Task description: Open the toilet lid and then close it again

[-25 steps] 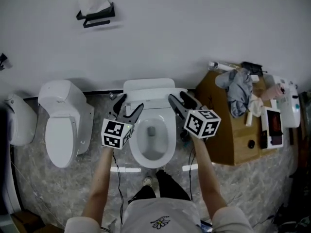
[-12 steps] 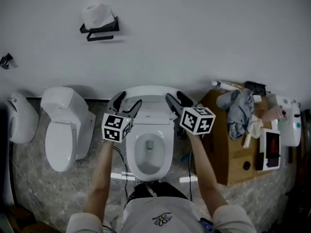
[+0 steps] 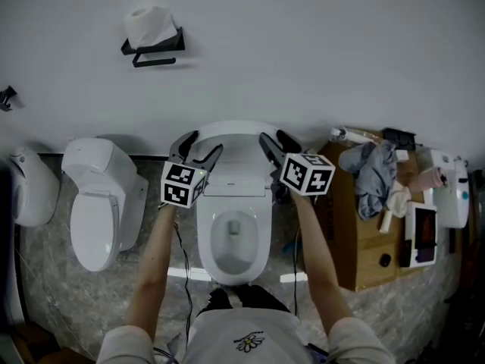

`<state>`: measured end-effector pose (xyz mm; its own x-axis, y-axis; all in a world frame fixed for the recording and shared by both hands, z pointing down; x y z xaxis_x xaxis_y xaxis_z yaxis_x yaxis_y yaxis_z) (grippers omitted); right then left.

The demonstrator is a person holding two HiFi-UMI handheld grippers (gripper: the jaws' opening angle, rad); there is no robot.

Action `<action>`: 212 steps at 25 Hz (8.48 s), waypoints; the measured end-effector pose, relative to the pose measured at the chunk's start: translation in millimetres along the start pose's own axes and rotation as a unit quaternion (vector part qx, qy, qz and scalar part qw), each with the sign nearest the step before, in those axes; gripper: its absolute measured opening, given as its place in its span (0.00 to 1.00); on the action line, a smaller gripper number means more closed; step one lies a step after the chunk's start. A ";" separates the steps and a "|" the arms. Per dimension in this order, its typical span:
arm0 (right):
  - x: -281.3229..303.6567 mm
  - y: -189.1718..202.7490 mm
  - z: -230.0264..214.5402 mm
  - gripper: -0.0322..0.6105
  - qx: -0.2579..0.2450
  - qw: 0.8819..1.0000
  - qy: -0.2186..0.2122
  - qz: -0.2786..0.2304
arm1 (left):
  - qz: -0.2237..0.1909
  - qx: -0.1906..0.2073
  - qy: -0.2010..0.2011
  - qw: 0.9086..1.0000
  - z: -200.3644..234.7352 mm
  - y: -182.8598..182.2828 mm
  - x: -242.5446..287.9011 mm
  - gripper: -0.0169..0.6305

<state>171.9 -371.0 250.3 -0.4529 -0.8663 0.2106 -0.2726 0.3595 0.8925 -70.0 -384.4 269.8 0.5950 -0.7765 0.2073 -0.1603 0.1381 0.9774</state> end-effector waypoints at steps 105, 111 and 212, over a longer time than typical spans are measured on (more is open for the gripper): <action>-101.7 -42.1 91.0 0.27 -0.219 0.965 0.089 -0.111 | -0.116 0.046 -0.146 0.981 -33.8 -104.7 -118.2 0.28; -18.8 -47.8 27.7 0.30 -0.247 0.959 0.131 -0.039 | -0.048 0.089 -0.148 0.984 6.2 -77.2 -28.4 0.37; -263.1 327.1 87.8 0.33 -0.333 0.895 0.091 0.281 | 0.190 0.199 0.046 0.960 -208.6 233.4 -270.2 0.37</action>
<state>127.4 5.0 451.7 -0.1968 -0.6770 0.7092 0.5493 0.5230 0.6517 -103.9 -14.1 450.6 0.4981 -0.6563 0.5667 -0.6573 0.1405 0.7404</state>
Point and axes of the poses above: the fingertips, and each gripper's own axes: x forward along the fingers, z to its left, y out of its underside, the point moved 8 cm from there along -x, backward along the fingers, and after that the axes turned 4 degrees about -z, right-handed, at the moved point
